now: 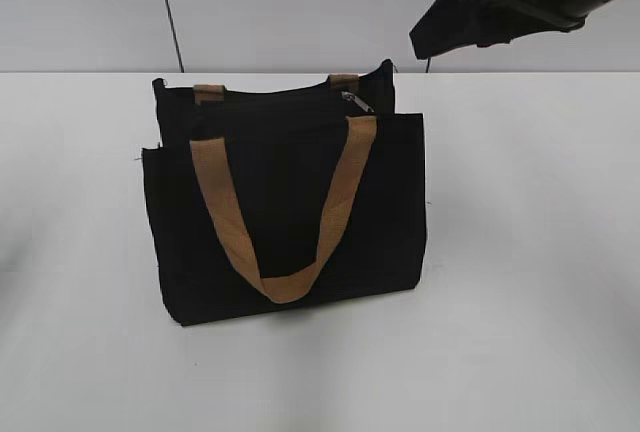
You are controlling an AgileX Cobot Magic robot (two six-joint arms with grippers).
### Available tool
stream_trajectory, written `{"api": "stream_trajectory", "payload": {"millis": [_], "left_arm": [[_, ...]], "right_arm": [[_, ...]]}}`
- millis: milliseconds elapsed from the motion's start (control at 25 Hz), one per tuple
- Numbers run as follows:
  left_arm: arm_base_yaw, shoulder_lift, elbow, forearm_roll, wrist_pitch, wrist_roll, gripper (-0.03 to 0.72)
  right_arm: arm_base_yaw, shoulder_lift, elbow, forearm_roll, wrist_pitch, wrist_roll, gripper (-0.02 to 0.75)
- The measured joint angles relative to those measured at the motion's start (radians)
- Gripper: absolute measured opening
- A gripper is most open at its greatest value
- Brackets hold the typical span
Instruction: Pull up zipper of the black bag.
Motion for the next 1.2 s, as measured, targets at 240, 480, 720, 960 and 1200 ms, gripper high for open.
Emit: {"api": "stream_trajectory", "payload": {"millis": [240,480,720,960,1200], "left_arm": [[-0.01,0.0,-0.009,-0.466,0.218,0.23,0.507],[-0.017,0.051,-0.137,-0.962,0.533,0.777,0.507],[-0.017,0.154,-0.297,-1.044,0.881,0.919,0.507],[-0.017,0.115,-0.353,-1.042,0.965,0.941,0.507],[-0.017,-0.003,-0.353,-1.028,1.064,0.943,0.507]], "right_arm": [[0.0,0.0,0.0,-0.051,0.045,0.081,0.582],[0.0,0.0,0.0,-0.282,0.176,0.367,0.579],[0.0,0.0,0.0,-0.49,0.41,0.559,0.571],[0.0,-0.02,0.011,-0.575,0.469,0.566,0.57],[0.0,-0.202,0.2,-0.563,0.47,0.566,0.57]]}}
